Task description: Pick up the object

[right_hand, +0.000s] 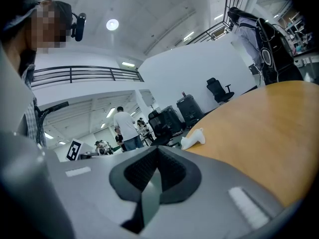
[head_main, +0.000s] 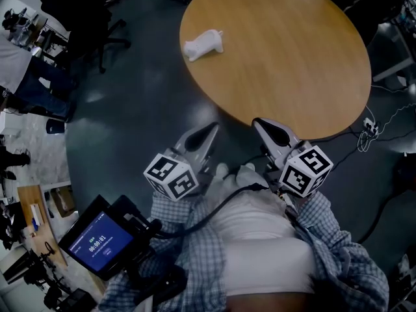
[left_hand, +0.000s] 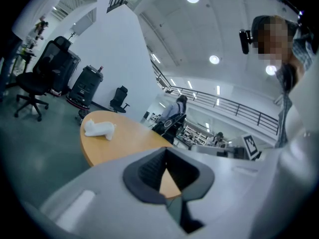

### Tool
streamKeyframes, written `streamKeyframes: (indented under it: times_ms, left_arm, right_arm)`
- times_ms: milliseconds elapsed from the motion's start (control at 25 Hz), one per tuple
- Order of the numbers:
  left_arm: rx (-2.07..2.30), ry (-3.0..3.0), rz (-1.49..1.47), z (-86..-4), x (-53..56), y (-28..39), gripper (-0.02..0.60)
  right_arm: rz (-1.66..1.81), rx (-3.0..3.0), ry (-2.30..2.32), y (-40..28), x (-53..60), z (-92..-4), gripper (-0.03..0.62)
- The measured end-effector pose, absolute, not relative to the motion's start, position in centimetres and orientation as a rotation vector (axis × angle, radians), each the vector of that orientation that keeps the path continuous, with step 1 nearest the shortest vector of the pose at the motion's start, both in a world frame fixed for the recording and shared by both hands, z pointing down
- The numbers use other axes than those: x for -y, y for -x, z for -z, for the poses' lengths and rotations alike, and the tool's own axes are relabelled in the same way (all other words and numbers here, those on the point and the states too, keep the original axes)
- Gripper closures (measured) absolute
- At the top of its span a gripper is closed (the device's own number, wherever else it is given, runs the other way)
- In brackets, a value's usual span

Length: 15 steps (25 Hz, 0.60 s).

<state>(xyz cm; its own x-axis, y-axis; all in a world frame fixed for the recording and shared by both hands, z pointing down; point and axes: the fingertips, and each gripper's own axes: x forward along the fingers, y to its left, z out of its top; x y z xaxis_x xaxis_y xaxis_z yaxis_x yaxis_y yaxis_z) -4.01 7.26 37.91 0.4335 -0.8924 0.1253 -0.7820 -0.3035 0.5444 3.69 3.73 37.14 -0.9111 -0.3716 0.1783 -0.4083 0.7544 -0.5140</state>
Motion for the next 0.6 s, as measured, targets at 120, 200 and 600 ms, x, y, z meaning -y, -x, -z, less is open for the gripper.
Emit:
streamKeyframes:
  times_ms: [120,200,600]
  left_arm:
    - [1.42,-2.16,0.263,-37.8,-7.1,3.1,0.578]
    - [1.435,-2.166,0.255,-37.6,-7.0,1.5,0.578]
    - [1.506,-2.165,0.25,-37.3,-6.9,0.0,0.578]
  right_arm:
    - [-0.868,2.886,-0.64,-4.8,-3.6,-37.1,0.588]
    - [-0.867,2.894,-0.633,-6.6,-3.5,-37.1,0.588]
    - [-0.866,2.921,-0.582,-8.7,-3.3,-37.5,0.588]
